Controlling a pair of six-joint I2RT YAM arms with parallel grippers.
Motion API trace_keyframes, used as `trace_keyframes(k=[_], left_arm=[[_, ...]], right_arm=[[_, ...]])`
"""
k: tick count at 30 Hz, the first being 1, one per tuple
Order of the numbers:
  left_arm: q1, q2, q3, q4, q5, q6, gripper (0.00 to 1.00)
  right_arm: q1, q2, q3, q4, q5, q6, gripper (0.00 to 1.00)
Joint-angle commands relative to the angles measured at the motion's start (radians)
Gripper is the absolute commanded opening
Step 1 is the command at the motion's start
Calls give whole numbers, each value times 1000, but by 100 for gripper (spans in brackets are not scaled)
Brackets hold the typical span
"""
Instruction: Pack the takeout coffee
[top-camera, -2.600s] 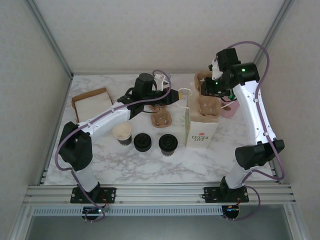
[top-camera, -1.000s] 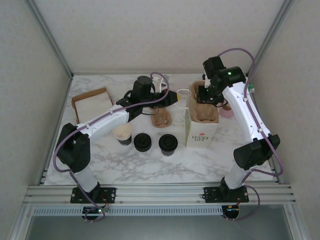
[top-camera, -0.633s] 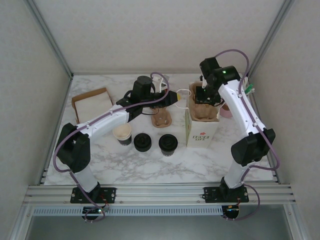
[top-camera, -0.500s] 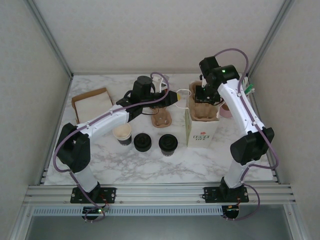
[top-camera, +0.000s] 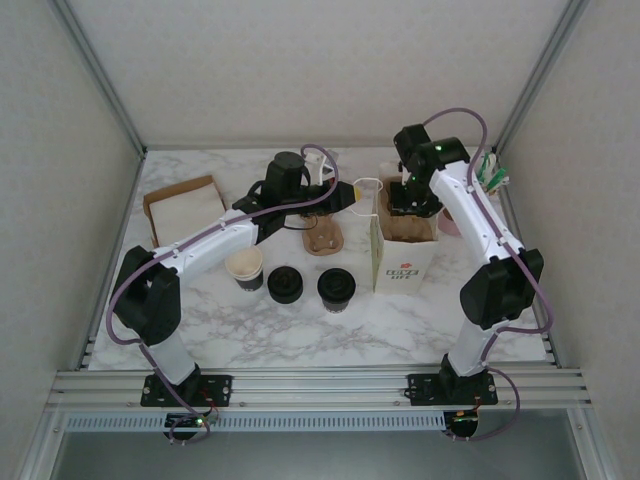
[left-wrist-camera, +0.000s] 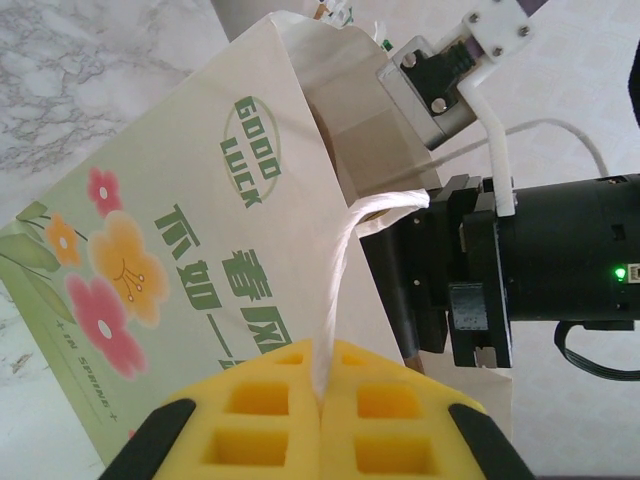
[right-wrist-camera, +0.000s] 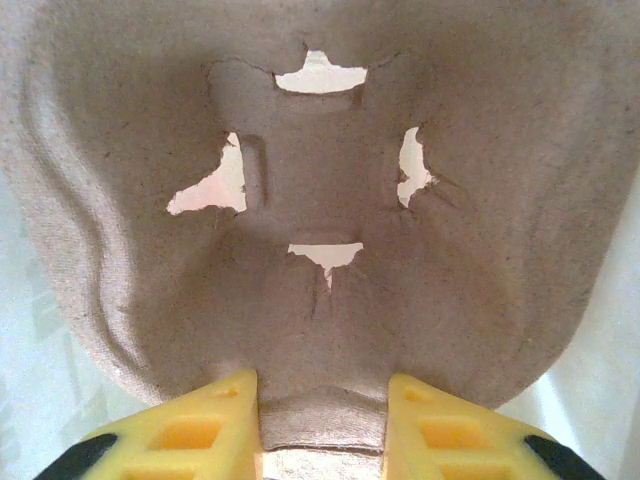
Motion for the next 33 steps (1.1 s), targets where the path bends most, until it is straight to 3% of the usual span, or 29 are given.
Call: trace_keyframes(k=[1, 20, 33], left_arm=[[5, -35, -2, 14, -11, 5, 0], [7, -34, -2, 10, -15, 4, 0], [8, -36, -3, 11, -17, 1, 0]], right_arm=[[5, 15, -31, 14, 30, 11, 29], [37, 66, -223, 166, 53, 32, 29], [37, 72, -299, 230, 41, 33, 36]])
